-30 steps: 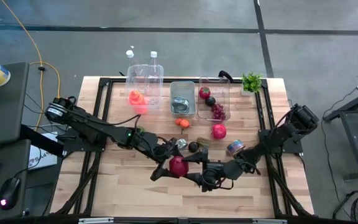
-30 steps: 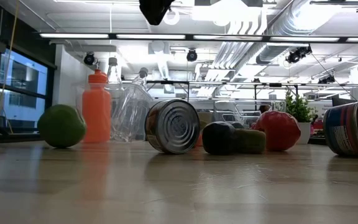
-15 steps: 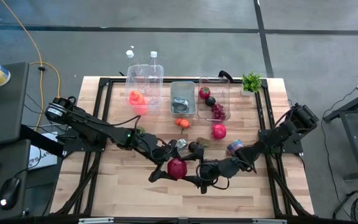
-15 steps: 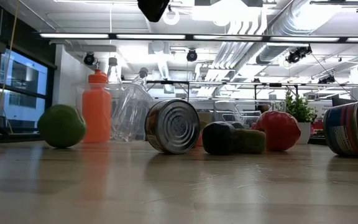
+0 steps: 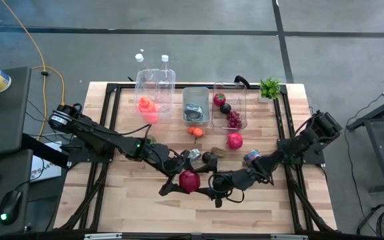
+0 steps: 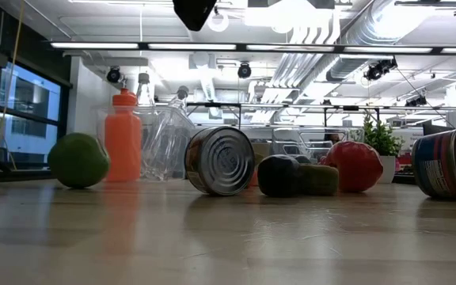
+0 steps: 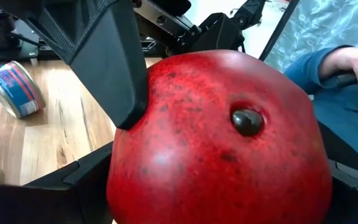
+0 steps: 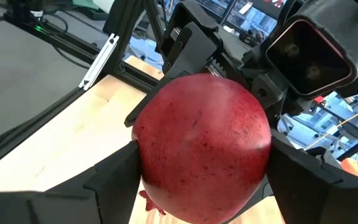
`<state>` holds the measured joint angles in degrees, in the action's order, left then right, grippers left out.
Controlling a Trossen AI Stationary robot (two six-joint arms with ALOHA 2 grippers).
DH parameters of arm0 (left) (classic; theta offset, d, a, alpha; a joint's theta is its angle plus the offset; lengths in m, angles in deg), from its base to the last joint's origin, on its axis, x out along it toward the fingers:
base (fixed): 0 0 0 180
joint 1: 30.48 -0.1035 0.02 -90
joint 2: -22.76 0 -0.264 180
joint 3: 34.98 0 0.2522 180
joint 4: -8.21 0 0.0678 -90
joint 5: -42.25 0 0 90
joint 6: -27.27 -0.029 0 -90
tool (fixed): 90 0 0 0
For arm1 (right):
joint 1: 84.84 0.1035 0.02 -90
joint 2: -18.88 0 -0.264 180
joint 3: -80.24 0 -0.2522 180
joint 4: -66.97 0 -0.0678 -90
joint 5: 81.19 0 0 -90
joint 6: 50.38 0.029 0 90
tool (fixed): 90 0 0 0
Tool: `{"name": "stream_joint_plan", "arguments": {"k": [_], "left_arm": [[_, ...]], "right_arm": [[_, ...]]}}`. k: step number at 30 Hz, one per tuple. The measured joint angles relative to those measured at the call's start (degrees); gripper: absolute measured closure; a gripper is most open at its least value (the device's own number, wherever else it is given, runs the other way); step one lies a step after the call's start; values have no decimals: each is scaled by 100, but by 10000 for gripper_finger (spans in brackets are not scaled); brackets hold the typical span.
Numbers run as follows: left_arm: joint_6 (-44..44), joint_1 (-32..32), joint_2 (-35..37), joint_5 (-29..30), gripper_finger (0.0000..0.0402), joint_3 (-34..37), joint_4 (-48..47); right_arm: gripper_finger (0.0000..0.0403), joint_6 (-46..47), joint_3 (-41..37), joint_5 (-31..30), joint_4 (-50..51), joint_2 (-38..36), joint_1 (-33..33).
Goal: Pick & Place Food Item
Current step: Put the pomegranate into the transparent bin
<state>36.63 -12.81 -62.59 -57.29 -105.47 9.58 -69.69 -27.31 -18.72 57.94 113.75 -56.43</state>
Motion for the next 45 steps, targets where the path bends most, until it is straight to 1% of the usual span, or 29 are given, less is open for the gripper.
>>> {"name": "stream_joint_plan", "arguments": {"k": [7, 16, 34, 37, 39, 42, 45], "left_arm": [[-16, -178, 13, -56, 58, 0, -29], [-13, -479, 52, -593, 58, 0, -83], [204, -466, 37, -609, 58, 0, -106], [118, -397, 34, -443, 53, 0, -105], [143, -318, 33, -174, 42, 0, -107], [122, -246, 33, 181, 15, -51, 4], [-11, -170, 44, 677, 7, -45, 123]], "right_arm": [[121, 65, 3, -86, 153, 0, 100], [122, 319, 14, -345, 365, -2, 197], [122, 381, -2, -276, 412, 4, 162], [122, 320, -2, -252, 422, 4, 164], [122, 343, -5, -230, 439, 4, 168], [122, 355, -19, -194, 531, 28, 168], [122, 370, -37, -144, 631, 50, 166]]}}
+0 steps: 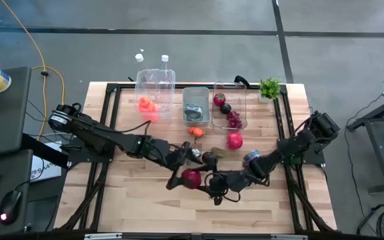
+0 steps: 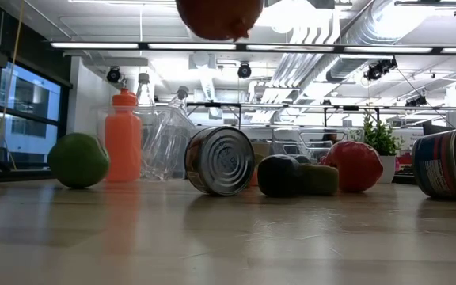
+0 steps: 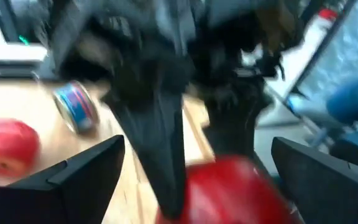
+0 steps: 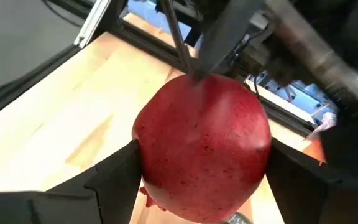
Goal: Pick & Place Food Item
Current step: Put the pomegranate into the transparent bin
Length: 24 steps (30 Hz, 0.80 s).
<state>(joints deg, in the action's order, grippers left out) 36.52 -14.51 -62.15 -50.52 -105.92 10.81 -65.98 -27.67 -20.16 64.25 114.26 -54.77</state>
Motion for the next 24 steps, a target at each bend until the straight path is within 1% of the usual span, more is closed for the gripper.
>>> {"name": "stream_joint_plan", "arguments": {"k": [3, 5, 7, 9, 13, 16, 18, 21, 23, 24], "left_arm": [[-88, 62, 24, 310, 4, -16, 60], [-262, 86, 22, 392, 3, -7, 12], [-423, 111, 35, 428, 3, 4, 37], [-546, 115, 103, 445, 3, 4, 41], [-778, 140, 191, 409, 2, 10, -57], [-885, 142, 323, 383, 2, 10, -175], [-851, 142, 401, 368, 2, 10, -245], [-637, 142, 489, 338, 2, 17, -402], [-601, 142, 555, 322, 2, 19, -513], [-617, 144, 577, 313, 2, 19, -520]], "right_arm": [[122, 65, 0, -20, 37, 0, 7], [122, 213, 1, -119, 113, -2, 9], [122, 416, 2, -298, 347, -4, 9], [122, 701, 2, -625, 626, -5, 25], [122, 1303, 13, -1530, 1251, -17, 103], [122, 1578, 13, -2140, 1636, -135, 173], [122, 1705, 31, -2789, 1792, -233, 211], [122, 2022, 26, -3833, 2503, -474, 278], [122, 2586, 28, -4234, 3102, -664, 233], [122, 2956, 28, -4332, 3503, -776, 197]]}}
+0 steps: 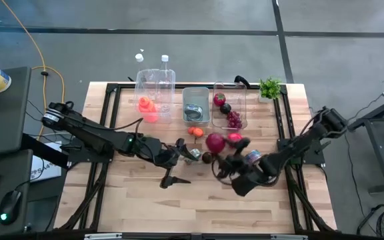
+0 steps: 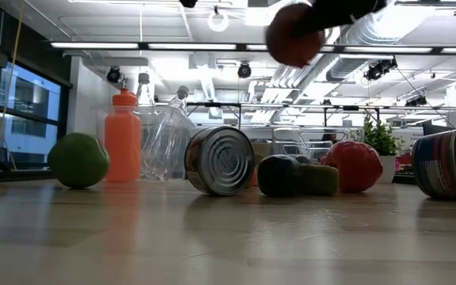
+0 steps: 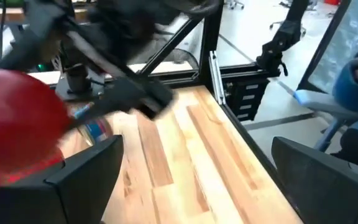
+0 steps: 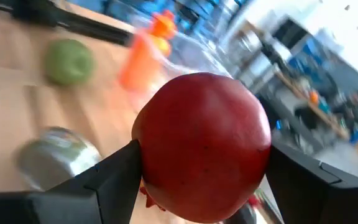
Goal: Pick & Place Food Item
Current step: Put the pomegranate into the transparent bin
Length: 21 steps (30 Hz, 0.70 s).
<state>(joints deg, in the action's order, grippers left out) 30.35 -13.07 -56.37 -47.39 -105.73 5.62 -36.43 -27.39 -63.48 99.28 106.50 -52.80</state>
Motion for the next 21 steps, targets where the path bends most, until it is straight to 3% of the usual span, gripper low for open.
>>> {"name": "stream_joint_plan", "arguments": {"k": [5, 8, 12, 16, 21], "left_arm": [[-325, -7, 39, 0, 2, 2, -176], [-463, -9, 43, 5, 2, 2, -264], [-628, -9, 43, 9, 2, 2, -325], [-628, -9, 43, 9, 2, 2, -335], [-624, -9, 43, 14, 2, 4, -366]], "right_arm": [[122, 2056, 0, 110, 1943, -469, -530], [122, 2830, 0, 397, 2644, -565, -1033], [121, 2772, -65, 974, 2940, -532, -1907], [111, 2345, -175, 1375, 2559, -352, -2638], [85, 2195, -163, 1805, 2368, -254, -3182]]}}
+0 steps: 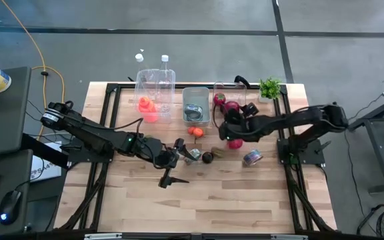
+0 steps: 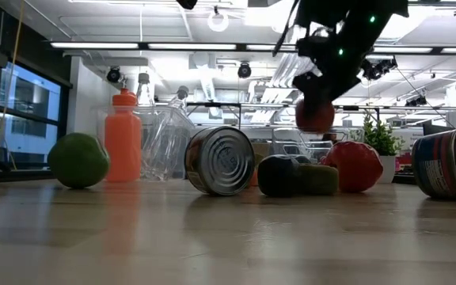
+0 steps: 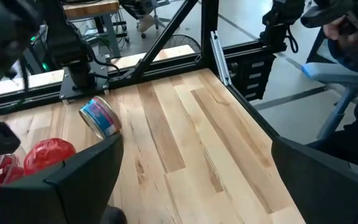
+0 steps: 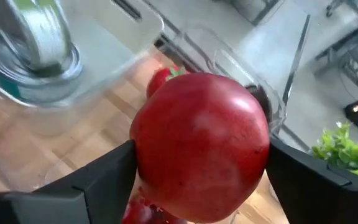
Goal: Pick & Place Food Item
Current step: Put the pomegranate into the transparent bin, then put the green tuna can into the grey bin
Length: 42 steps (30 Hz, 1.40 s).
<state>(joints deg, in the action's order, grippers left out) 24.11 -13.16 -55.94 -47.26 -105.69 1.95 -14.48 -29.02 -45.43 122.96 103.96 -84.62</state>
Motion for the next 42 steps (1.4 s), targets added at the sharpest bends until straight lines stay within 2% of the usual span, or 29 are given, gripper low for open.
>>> {"name": "stream_joint_plan", "arguments": {"k": [6, 12, 18, 22, 27, 35, 38, 42], "left_arm": [[13, 0, -4, 0, 2, 2, -52], [13, 0, -4, 2, 2, 7, -152], [13, 0, -9, 4, 2, 7, -317], [13, 0, -9, 4, 2, 7, -365], [11, 0, 163, 61, 2, 7, -962], [11, 0, 441, 306, 2, 7, -2201], [141, 0, 287, 236, 2, 7, -2340], [194, 0, 150, 225, 2, 9, -2396]], "right_arm": [[61, -255, -3, 297, -109, 57, -268], [43, -334, -5, 865, -123, 55, -461], [38, -330, -3, 760, -336, 55, -525], [37, -319, -3, 306, -447, -3, -429], [38, -323, -3, -130, -581, -267, 167], [40, -429, 2, -19, -774, -402, 1714], [41, -571, 0, 396, -852, -393, 2311], [41, -1568, -1, 1394, -1339, -346, 2921]]}}
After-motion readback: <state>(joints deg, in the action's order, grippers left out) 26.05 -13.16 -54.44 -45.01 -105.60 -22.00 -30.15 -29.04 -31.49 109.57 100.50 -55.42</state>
